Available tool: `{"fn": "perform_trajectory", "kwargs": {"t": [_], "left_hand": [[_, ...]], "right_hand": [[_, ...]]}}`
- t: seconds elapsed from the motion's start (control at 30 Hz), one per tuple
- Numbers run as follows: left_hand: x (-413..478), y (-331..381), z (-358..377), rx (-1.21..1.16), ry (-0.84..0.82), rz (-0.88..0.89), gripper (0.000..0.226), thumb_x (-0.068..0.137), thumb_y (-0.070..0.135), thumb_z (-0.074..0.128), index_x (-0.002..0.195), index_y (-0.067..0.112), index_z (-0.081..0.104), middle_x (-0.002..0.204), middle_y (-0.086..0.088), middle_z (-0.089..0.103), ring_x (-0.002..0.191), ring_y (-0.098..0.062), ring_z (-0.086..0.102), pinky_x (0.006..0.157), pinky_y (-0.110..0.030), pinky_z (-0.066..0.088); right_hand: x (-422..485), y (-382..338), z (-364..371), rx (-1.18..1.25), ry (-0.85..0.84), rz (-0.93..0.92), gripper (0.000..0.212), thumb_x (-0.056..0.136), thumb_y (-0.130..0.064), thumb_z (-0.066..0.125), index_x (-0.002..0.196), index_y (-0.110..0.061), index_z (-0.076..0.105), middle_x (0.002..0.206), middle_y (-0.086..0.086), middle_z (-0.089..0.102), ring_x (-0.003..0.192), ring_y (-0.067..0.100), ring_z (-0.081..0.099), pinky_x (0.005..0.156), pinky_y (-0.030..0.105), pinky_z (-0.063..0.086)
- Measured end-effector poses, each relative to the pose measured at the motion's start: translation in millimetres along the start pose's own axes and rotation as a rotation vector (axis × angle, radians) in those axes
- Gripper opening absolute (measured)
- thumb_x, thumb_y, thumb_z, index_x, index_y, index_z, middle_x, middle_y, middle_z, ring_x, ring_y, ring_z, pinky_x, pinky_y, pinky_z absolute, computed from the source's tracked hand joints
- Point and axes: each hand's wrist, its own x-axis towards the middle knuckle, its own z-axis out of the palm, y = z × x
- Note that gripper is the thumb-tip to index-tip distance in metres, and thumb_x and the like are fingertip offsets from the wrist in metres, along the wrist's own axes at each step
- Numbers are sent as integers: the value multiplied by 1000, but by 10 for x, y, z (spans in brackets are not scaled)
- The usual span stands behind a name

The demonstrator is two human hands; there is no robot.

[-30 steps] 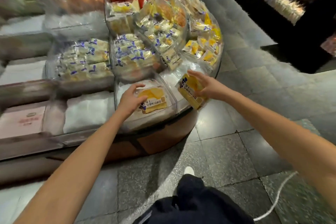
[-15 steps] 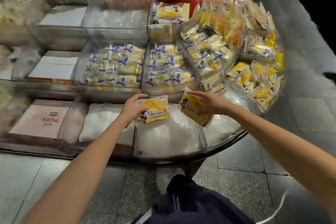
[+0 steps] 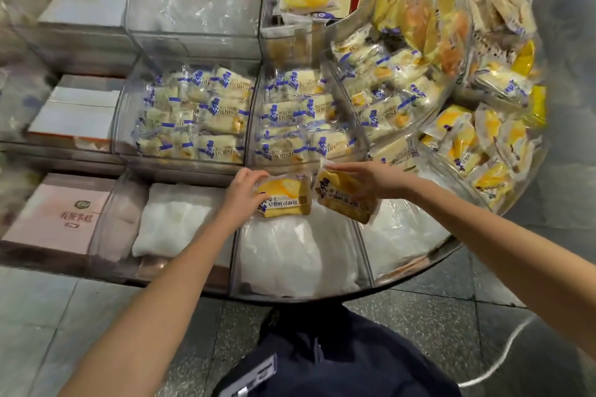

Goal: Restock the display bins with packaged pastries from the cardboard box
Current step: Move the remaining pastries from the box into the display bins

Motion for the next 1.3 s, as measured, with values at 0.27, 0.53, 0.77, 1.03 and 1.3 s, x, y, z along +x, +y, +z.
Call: {"fn": "perform_trajectory", "kwargs": {"t": [0.27, 0.53, 0.77, 1.03, 1.3], "left_hand": [[-110, -103, 171, 368, -87, 170, 81, 77, 40, 79, 145, 24, 38, 146, 0, 17, 118, -31, 49, 98, -48, 47], [-9, -309, 96, 621, 84, 229, 69, 81, 48, 74, 140, 24, 48, 140, -1, 45, 120, -28, 43, 95, -42, 37], [-25, -359, 105, 614, 110, 221, 67, 81, 42, 75, 138, 22, 50, 139, -4, 49, 133, -27, 36, 106, -44, 30], [-116, -527, 115, 543, 176, 366, 73, 74, 28, 83, 138, 17, 50, 140, -5, 50, 132, -23, 33, 107, -44, 33], [-34, -616, 138, 693, 147, 606, 71, 77, 26, 81, 140, 20, 49, 144, -4, 51, 134, -26, 38, 110, -44, 28]], "right_hand": [[237, -42, 102, 92, -101, -21, 83, 85, -4, 69, 140, -56, 34, 148, -4, 42, 129, 19, 43, 103, 38, 45], [399, -264, 87, -250, -87, -51, 78, 90, -15, 63, 143, -58, 25, 124, -4, 56, 103, 18, 56, 86, 31, 49], [552, -226, 261, -623, 235, -309, 59, 96, -26, 57, 148, -39, 35, 105, 10, 69, 79, 29, 66, 67, 41, 58], [386, 3, 762, -703, 461, -395, 61, 94, -45, 44, 149, -20, 33, 134, 25, 53, 125, 40, 51, 101, 51, 44], [416, 71, 861, -737, 354, -360, 80, 85, -39, 71, 150, -33, 24, 146, 27, 41, 136, 41, 39, 112, 54, 31]]}}
